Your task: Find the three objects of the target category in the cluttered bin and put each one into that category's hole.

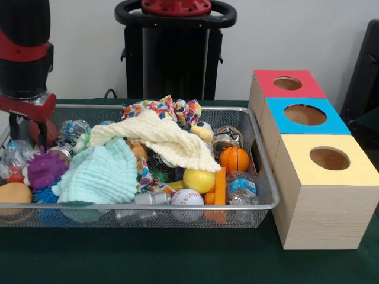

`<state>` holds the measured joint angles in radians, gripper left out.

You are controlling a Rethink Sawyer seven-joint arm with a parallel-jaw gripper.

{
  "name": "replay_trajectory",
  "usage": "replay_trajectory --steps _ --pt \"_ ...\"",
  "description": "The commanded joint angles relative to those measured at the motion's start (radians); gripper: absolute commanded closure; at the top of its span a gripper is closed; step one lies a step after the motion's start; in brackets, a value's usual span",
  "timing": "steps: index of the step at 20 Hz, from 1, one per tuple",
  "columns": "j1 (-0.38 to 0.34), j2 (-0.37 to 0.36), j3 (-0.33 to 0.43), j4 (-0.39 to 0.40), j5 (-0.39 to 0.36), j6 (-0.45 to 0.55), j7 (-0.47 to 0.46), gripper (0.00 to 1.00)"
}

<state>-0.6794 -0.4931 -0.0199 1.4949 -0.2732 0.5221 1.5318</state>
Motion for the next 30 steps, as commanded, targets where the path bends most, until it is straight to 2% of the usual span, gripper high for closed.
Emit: replay_trajectory --steps 1,4,16,22,30 --pt "-0.026 0.072 0.127 -0.028 0.005 -0.038 0.028 0.00" --pt "-0.031 0.078 0.135 -0.030 -0.005 -0.055 0.017 0.00" --pt "-0.026 0.082 0.149 -0.077 -0.020 -0.025 -0.024 0.00" --pt "-0.021 0.084 0.163 -0.127 -0.029 0.020 -0.062 0.00" --pt "-0.005 0.070 0.165 -0.150 -0.036 0.055 -0.083 0.00"
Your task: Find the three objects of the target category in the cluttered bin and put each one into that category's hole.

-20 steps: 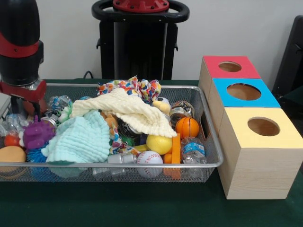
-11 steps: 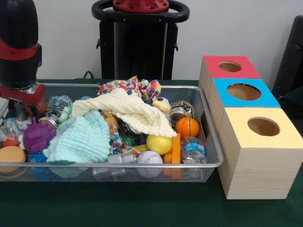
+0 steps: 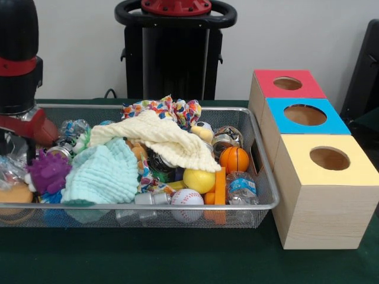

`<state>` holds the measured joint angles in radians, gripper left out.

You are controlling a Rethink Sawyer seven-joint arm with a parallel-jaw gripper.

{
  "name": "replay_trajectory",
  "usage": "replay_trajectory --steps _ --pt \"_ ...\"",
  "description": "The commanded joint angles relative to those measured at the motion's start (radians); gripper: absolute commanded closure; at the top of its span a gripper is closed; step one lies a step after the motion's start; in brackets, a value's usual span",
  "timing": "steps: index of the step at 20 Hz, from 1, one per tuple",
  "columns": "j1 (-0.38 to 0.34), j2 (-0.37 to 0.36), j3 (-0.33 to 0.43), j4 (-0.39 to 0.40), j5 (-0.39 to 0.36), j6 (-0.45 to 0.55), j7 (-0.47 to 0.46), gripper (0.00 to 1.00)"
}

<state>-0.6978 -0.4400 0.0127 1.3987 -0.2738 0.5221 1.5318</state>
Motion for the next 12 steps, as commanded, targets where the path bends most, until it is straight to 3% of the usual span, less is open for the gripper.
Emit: replay_trajectory --steps 1,12 --pt "0.016 0.015 0.130 -0.055 -0.035 0.059 -0.082 0.00" --pt "0.025 -0.008 0.109 -0.018 -0.012 0.072 -0.033 0.00"
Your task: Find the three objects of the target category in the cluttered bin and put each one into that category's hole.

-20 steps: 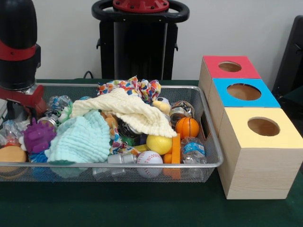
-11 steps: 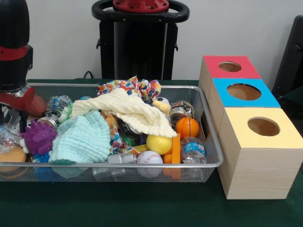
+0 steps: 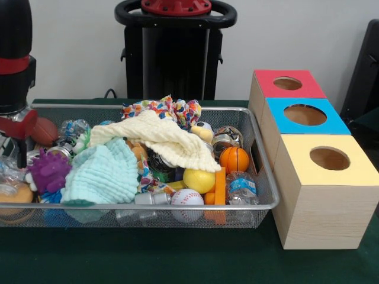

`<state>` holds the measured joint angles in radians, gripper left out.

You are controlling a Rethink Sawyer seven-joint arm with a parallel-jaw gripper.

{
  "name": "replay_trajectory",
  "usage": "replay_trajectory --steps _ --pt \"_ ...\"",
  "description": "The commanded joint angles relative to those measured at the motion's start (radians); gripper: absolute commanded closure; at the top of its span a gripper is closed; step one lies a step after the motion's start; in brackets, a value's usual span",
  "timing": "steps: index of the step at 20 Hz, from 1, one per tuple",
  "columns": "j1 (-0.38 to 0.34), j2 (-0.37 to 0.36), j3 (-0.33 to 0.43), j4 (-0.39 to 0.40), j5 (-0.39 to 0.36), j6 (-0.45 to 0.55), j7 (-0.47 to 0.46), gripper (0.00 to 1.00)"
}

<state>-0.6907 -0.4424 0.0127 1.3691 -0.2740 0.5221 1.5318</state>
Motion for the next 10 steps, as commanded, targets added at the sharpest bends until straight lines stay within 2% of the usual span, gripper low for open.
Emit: replay_trajectory --steps 1,6,10 --pt "0.017 -0.005 0.109 0.013 -0.011 0.071 -0.031 0.00" --pt "0.010 0.003 0.118 0.031 -0.008 0.046 -0.023 0.00" --pt "-0.036 -0.004 0.169 0.086 -0.016 -0.042 -0.046 0.00"
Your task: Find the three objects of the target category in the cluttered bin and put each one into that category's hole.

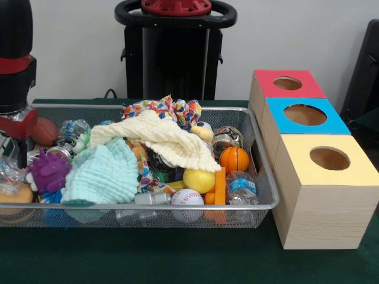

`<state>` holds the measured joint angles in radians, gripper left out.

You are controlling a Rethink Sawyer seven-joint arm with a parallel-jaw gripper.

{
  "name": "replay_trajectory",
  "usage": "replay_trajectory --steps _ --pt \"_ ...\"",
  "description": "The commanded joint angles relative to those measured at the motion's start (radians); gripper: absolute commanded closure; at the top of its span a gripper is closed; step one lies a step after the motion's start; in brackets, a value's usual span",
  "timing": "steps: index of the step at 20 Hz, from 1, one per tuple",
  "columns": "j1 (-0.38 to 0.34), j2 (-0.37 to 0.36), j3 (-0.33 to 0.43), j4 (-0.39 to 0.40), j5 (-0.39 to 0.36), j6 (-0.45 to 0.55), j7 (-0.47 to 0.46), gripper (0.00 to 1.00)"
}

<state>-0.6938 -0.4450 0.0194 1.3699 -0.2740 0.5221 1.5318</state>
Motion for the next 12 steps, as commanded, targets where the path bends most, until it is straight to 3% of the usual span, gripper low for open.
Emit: replay_trajectory --steps 1,12 --pt "-0.042 -0.002 0.172 0.092 -0.018 -0.050 -0.042 1.00" --pt "-0.065 -0.002 0.202 0.104 -0.028 -0.056 -0.032 1.00"
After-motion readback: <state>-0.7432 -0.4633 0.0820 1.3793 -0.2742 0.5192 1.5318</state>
